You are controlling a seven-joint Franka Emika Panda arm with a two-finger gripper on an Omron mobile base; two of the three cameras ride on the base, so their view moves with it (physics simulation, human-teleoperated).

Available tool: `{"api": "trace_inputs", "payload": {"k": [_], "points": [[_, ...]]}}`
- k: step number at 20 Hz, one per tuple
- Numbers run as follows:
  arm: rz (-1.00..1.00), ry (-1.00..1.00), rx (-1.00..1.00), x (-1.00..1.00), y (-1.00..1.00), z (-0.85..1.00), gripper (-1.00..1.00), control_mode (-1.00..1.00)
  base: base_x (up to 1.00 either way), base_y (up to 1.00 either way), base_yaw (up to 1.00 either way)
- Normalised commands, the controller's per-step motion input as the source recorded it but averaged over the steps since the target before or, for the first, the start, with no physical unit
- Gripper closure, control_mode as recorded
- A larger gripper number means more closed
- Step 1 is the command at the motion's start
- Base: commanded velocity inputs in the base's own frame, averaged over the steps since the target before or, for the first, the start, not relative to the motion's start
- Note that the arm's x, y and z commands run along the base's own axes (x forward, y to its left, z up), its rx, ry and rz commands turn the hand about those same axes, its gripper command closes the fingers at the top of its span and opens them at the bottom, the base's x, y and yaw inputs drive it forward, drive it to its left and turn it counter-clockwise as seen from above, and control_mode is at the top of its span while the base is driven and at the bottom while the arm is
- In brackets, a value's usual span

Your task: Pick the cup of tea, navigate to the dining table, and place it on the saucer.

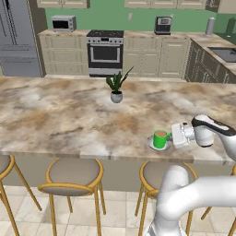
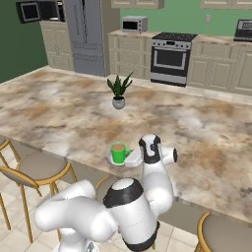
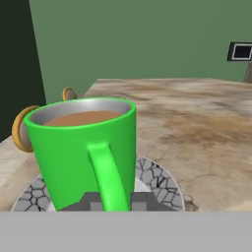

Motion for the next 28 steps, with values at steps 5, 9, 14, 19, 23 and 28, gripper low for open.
{"api": "trace_inputs", "payload": {"k": [5, 9, 14, 19, 23, 28], "points": [[0.00, 0.00, 0.00, 0.05, 0.00, -0.22, 1.00, -1.00, 0.00, 0.00, 0.00], [0.00, 0.01, 0.00, 0.00, 0.00, -0.15, -1.00, -1.00, 0.00, 0.00, 0.00], [0.00, 0.02, 0.00, 0.00, 0.00, -0.02, -1.00, -1.00, 0.00, 0.00, 0.00], [0.00, 0.00, 0.00, 0.00, 0.00, 0.00, -1.00, -1.00, 0.00, 0.00, 0.00], [0.00, 0.00, 0.00, -0.01, 0.00, 0.04, -1.00, -1.00, 0.00, 0.00, 0.00], [0.00, 0.00, 0.00, 0.00, 0.00, 0.13, -1.00, -1.00, 0.00, 0.00, 0.00]]}}
